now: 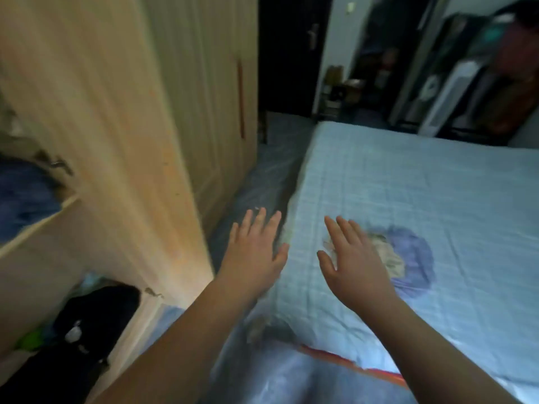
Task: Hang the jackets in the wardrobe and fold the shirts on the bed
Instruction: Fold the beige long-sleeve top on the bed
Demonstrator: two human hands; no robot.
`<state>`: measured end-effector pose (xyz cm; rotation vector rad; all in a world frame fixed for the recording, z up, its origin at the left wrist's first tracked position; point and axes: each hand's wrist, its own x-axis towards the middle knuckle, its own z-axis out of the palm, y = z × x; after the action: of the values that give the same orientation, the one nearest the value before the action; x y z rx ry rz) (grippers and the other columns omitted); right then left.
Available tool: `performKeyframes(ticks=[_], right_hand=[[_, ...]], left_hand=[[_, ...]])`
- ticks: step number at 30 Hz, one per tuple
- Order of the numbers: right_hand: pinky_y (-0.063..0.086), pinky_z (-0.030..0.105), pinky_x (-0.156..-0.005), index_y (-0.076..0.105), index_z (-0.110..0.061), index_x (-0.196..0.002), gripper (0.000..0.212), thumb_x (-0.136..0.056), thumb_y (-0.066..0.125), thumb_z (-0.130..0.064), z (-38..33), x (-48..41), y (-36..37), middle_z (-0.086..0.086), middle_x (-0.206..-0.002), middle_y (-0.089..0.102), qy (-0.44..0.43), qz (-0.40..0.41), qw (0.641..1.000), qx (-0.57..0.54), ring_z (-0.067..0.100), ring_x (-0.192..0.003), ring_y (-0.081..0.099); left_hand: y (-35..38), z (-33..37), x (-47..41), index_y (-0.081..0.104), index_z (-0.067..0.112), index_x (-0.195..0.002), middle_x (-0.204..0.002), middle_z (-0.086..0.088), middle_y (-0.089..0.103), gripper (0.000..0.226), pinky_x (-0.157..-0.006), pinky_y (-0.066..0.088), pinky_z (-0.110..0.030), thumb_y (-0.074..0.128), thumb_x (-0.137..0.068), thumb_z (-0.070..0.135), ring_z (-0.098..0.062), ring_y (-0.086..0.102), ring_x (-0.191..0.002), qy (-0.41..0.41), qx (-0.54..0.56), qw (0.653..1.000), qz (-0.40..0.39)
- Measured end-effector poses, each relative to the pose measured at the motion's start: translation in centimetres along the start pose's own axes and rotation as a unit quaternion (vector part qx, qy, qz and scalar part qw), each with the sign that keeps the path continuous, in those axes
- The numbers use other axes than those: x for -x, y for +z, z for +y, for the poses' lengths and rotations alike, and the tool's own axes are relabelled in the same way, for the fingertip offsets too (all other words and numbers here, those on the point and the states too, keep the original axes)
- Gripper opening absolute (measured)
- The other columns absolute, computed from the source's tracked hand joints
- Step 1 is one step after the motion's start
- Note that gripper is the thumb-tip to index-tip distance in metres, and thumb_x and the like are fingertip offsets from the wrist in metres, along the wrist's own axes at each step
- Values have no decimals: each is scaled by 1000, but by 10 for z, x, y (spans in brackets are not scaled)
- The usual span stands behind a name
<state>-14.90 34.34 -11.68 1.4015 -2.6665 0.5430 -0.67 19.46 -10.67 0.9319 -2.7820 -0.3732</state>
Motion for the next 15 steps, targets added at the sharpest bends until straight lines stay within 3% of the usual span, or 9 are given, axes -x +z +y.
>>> performKeyframes(ticks=[7,15], right_hand=[[35,50,-111,39,-19,-149,73,-86,33,-55,149,89,-56,9,-153,42,168,24,984,58,35,-141,37],[35,50,-111,42,-19,-148,74,-86,29,-57,231,91,-50,10,-154,40,228,12,973,46,34,-143,33]], left_hand=[[81,172,-25,15,27,-157,-166,-6,12,68,-121,13,-51,29,-97,56,-31,8,-152,170,-44,980,-98],[130,222,-67,17,25,-157,-163,-11,23,73,-119,19,-51,20,-92,59,-33,16,-150,187,-56,973,-125]])
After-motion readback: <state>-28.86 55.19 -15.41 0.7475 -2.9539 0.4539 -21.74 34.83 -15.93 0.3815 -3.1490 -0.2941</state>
